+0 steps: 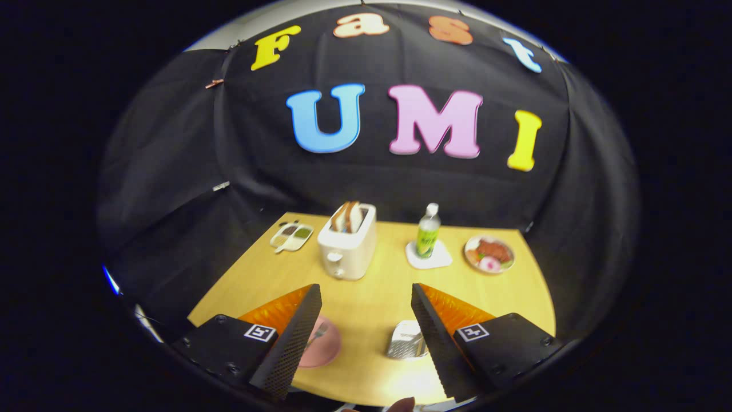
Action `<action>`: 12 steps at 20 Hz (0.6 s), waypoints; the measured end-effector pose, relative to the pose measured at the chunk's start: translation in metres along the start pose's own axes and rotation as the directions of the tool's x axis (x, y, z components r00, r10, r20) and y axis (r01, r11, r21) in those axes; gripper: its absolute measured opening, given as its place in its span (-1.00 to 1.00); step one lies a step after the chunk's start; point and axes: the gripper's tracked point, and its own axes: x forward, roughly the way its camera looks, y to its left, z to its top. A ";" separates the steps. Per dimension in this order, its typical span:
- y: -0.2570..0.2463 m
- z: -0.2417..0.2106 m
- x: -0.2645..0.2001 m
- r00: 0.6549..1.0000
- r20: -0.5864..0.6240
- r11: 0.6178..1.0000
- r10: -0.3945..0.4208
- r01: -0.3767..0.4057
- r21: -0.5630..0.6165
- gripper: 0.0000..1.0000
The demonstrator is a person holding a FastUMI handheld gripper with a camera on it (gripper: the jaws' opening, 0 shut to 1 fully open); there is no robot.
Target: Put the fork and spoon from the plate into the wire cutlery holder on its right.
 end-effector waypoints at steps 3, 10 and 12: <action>0.035 -0.048 0.013 0.971 -0.213 0.984 0.109 -0.075 0.161 0.99; 0.078 -0.167 0.052 0.817 -0.557 0.983 0.149 -0.060 0.174 0.94; 0.090 -0.191 0.068 0.790 -0.593 0.982 0.154 -0.057 0.178 0.88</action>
